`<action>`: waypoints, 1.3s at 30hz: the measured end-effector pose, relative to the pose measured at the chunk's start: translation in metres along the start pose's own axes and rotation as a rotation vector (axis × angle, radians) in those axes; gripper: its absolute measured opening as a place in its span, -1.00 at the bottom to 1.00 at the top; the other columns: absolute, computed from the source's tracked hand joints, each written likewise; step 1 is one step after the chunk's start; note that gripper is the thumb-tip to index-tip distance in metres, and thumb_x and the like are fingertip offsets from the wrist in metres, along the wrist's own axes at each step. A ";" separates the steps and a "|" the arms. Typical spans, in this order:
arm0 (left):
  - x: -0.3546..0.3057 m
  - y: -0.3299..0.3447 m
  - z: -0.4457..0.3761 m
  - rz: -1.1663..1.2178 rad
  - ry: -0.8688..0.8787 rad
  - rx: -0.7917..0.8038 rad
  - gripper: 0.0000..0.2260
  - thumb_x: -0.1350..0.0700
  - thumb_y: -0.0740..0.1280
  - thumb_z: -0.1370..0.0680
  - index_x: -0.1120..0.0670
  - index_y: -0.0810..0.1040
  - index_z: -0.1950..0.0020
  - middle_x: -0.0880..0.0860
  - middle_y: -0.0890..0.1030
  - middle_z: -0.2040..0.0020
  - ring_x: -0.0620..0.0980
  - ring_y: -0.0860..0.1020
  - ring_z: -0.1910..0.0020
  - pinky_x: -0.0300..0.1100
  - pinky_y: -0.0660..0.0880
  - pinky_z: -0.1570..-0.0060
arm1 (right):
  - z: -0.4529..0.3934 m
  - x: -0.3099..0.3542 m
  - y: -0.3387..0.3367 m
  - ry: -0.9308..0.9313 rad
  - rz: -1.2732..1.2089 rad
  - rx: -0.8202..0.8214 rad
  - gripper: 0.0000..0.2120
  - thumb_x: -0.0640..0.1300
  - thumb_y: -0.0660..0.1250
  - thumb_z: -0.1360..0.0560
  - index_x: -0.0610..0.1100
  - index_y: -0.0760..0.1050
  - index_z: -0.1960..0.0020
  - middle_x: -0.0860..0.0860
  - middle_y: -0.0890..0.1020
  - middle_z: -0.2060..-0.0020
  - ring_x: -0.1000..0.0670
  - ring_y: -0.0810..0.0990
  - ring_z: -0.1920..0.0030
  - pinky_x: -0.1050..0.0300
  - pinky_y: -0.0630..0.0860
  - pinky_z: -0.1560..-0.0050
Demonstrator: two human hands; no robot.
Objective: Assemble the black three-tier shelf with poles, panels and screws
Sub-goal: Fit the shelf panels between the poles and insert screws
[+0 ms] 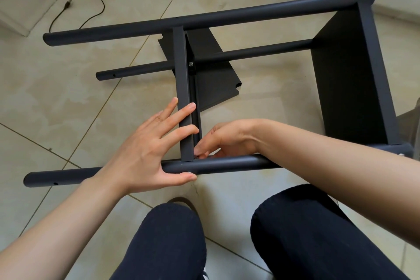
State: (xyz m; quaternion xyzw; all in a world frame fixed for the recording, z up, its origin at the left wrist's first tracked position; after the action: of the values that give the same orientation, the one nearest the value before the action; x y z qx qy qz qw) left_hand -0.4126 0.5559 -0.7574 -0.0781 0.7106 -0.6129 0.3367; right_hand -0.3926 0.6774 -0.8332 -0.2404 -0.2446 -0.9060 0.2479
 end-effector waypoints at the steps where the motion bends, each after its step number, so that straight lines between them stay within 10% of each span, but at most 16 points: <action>1: 0.000 0.000 0.000 -0.002 -0.001 0.001 -0.33 -0.37 0.35 -0.43 -0.01 0.44 -0.41 -0.04 0.11 -0.64 0.08 0.01 -0.63 0.09 0.23 -0.44 | -0.001 -0.001 0.000 0.003 0.008 -0.011 -0.84 -0.14 0.33 -0.57 -0.15 0.57 0.16 -0.04 0.55 0.25 -0.02 0.54 0.12 -0.03 0.44 -0.26; 39: -0.003 -0.002 0.000 0.009 -0.011 0.003 -0.35 -0.34 0.36 -0.43 0.03 0.48 -0.39 -0.03 0.13 -0.64 0.08 0.01 -0.63 -0.02 0.29 -0.37 | -0.001 0.001 0.000 -0.013 -0.022 -0.055 -0.72 -0.15 0.35 -0.55 -0.10 0.63 0.34 -0.04 0.50 0.32 0.00 0.53 0.24 0.09 0.48 -0.01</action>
State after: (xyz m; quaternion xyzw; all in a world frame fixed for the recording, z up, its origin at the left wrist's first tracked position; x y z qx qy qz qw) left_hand -0.4112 0.5574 -0.7549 -0.0777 0.7083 -0.6118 0.3436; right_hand -0.3934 0.6770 -0.8332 -0.2505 -0.2237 -0.9135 0.2297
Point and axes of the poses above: each hand's wrist, its own z-axis away from the middle knuckle, its own y-axis out of the palm, x = y × z, the point moved 7 cm from there along -z, towards the middle knuckle
